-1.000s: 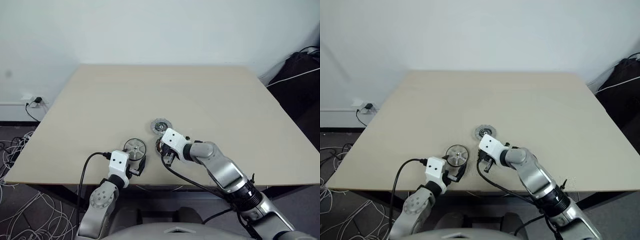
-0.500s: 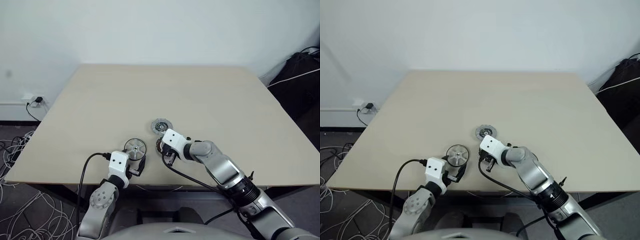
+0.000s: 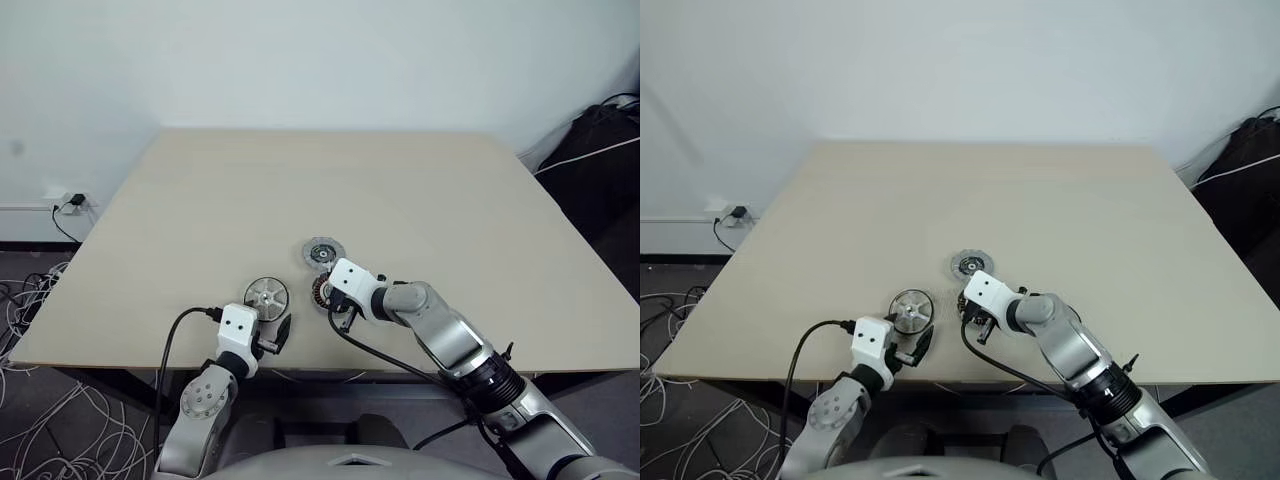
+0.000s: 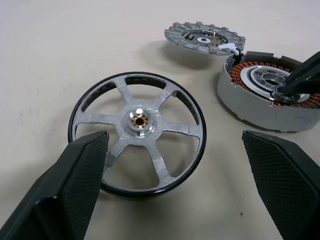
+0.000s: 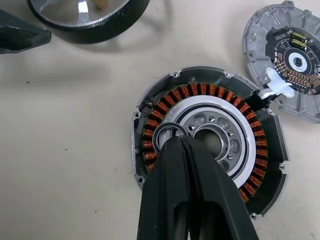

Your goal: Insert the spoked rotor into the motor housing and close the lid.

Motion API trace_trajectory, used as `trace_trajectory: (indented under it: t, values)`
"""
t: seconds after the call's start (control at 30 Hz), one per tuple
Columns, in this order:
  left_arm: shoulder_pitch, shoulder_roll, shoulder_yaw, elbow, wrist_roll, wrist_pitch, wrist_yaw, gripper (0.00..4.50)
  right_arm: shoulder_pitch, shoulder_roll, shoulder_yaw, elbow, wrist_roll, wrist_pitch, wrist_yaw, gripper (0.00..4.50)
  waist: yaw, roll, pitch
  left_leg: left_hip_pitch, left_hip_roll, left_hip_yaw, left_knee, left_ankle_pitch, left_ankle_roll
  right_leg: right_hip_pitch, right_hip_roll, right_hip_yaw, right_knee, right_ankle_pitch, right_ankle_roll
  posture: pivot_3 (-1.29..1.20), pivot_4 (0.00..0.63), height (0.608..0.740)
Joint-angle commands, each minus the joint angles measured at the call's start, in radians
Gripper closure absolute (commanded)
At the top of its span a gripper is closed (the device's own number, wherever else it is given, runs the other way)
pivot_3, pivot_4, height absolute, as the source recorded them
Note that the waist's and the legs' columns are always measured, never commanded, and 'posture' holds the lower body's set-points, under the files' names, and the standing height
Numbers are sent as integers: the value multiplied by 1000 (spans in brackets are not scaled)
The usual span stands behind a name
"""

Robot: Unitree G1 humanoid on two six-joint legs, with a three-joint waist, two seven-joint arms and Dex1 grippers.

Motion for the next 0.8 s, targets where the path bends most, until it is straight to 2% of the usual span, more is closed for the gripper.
trace_trajectory:
  t: [0.03,0.47,0.8]
  values:
    - [-16,-3,4,-5,-3,-25,-3,0,-10,-5,3,-13,2,-18,16,4461,0,0,0,0,0,0,0,0,0,0,0,0,0,0,0,0,0,740]
    - [0,16,11,-35,-12,-76,-27,0,-34,6,-14,67,-22,-45,-22,4461,0,-1,-1,1,0,0,1,0,0,1,0,0,0,1,1,0,0,740]
    - [29,57,-16,-62,-39,-158,-117,0,-46,7,-34,90,-30,-52,-28,4461,-1,-1,-2,0,1,0,0,0,0,0,-1,0,0,1,0,0,0,740]
